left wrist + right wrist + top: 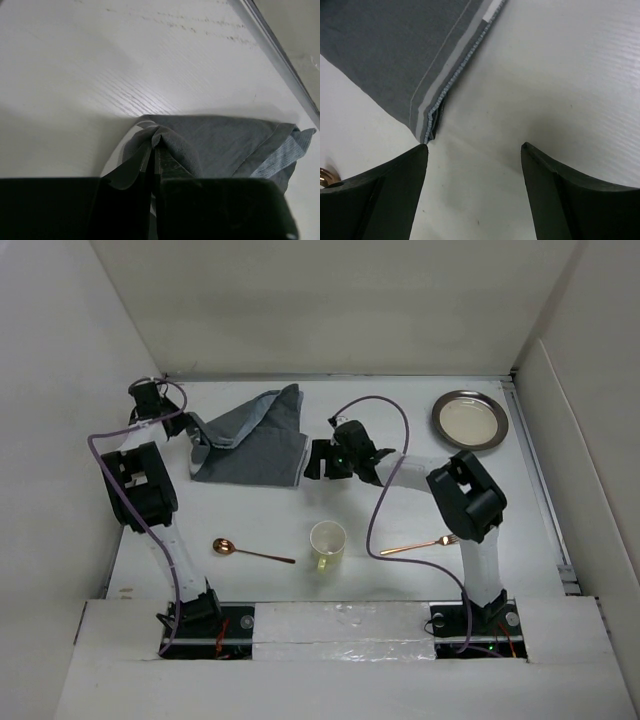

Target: Set the dinner table for one person

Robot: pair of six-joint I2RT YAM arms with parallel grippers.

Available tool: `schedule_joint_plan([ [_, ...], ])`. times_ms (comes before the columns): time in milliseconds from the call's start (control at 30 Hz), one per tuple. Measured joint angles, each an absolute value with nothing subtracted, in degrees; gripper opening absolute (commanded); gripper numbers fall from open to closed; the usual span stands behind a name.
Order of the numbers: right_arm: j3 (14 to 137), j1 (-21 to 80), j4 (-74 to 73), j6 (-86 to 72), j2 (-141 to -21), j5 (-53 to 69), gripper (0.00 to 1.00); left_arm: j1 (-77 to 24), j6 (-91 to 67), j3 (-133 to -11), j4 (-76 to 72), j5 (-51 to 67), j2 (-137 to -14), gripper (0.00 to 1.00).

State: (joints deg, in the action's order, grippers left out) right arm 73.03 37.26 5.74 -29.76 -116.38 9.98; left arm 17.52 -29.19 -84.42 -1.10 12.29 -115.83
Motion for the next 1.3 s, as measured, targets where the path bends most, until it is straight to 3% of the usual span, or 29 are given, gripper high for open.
schedule_joint_plan([
  [200,78.2,37.6,6.5,-29.6,-120.6,15.2,0.80,16.4,-28.3,-84.3,-1.1,12.1,-118.5,0.00],
  [333,80.8,37.6,8.2,-30.8,-123.3,18.9,0.73,16.8,-28.3,-83.0,-1.6,12.6,-118.5,0.00],
  [433,84.3,37.6,9.3,-32.2,-126.8,20.9,0.49,17.0,-28.4,-81.8,-2.4,13.5,-118.4,0.00],
  [500,85.9,37.6,10.7,-33.5,-129.0,21.9,0.23,17.0,-28.8,-81.2,-3.0,14.6,-118.4,0.00],
  [533,86.1,37.5,11.1,-34.2,-129.6,22.2,0.01,16.8,-28.9,-81.0,-3.2,15.2,-118.4,0.00],
  [700,84.4,35.2,12.7,-36.3,-128.6,22.3,0.00,15.2,-30.4,-81.0,-3.9,19.0,-117.4,0.00],
  [1000,71.3,21.1,12.2,-32.7,-109.8,17.7,0.00,9.1,-34.2,-76.8,-7.5,28.8,-111.6,0.00],
  [1067,69.9,19.7,12.0,-31.3,-106.9,16.1,0.00,8.6,-34.2,-74.5,-7.7,29.1,-110.6,0.02],
  [1100,69.0,19.3,12.0,-30.8,-105.8,15.3,0.00,8.6,-34.1,-73.2,-7.4,29.0,-110.0,0.11],
  [1167,67.8,19.2,11.5,-30.3,-105.0,14.3,0.15,8.8,-33.6,-71.2,-6.3,28.1,-109.6,0.33],
  [1300,67.7,19.2,7.7,-29.1,-106.0,12.2,0.36,9.4,-32.2,-69.5,-2.0,24.9,-109.4,0.40],
])
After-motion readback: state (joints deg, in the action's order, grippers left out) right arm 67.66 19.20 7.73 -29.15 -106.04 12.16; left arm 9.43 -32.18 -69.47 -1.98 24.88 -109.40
